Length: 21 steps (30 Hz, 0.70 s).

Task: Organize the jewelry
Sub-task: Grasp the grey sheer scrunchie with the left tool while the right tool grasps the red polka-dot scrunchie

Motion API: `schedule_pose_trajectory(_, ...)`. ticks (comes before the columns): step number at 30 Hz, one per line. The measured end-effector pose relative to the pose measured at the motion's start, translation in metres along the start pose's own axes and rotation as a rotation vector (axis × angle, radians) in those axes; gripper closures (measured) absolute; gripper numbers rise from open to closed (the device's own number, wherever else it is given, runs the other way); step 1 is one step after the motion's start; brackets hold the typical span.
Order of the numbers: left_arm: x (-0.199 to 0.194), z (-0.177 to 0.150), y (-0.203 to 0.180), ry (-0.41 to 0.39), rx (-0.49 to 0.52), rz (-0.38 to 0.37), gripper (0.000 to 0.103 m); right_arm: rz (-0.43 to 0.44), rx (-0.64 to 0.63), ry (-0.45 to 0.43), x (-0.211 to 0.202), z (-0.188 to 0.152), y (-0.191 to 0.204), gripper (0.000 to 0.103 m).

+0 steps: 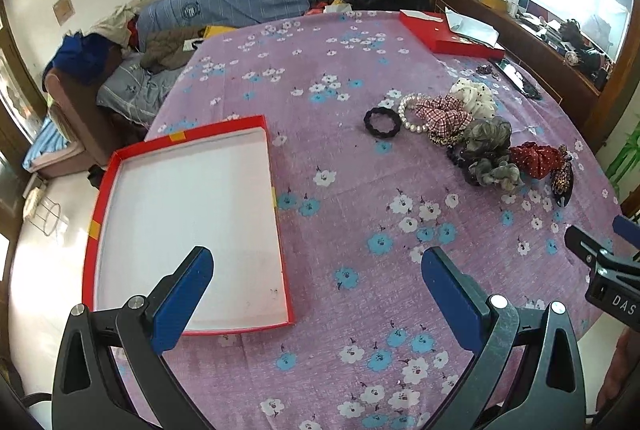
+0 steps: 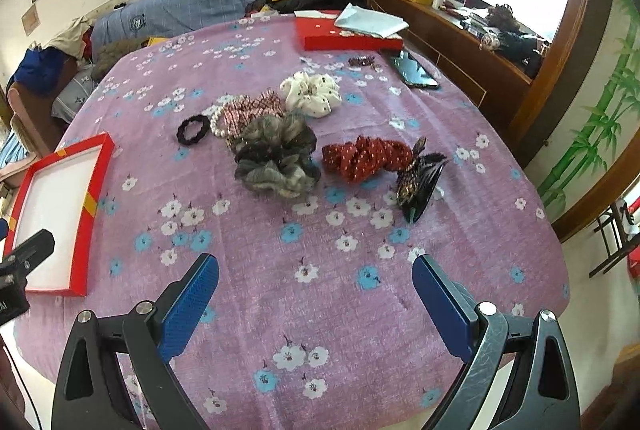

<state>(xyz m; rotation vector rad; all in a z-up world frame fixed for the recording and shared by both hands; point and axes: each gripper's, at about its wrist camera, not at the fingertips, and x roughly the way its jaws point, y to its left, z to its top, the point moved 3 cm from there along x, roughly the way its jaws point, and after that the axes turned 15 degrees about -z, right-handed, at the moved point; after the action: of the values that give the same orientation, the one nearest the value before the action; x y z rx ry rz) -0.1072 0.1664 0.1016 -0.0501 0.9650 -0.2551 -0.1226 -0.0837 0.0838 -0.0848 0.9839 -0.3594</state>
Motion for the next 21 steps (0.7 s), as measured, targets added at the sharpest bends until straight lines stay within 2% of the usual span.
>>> schedule_pose_trajectory(8,0.019,0.012,-0.006,0.012,0.01,-0.078,0.0,-0.011,0.035,0.012,0.016,0.004,-0.025,0.004)
schedule_pose_trajectory(11,0.029,0.022,-0.017,0.023,0.013,-0.116,0.0,0.032,0.016,0.003,0.025,0.015,-0.034,0.006)
schedule_pose_trajectory(15,0.045,0.038,-0.037,0.033,0.009,-0.168,0.0,0.093,-0.042,-0.021,0.04,0.041,-0.039,0.011)
schedule_pose_trajectory(18,0.063,0.052,-0.056,0.052,-0.037,-0.226,0.0,0.123,-0.121,-0.031,0.057,0.062,-0.039,0.016)
schedule_pose_trajectory(21,0.086,0.063,-0.071,0.067,-0.081,-0.245,0.0,0.159,-0.181,-0.011,0.079,0.08,-0.039,0.017)
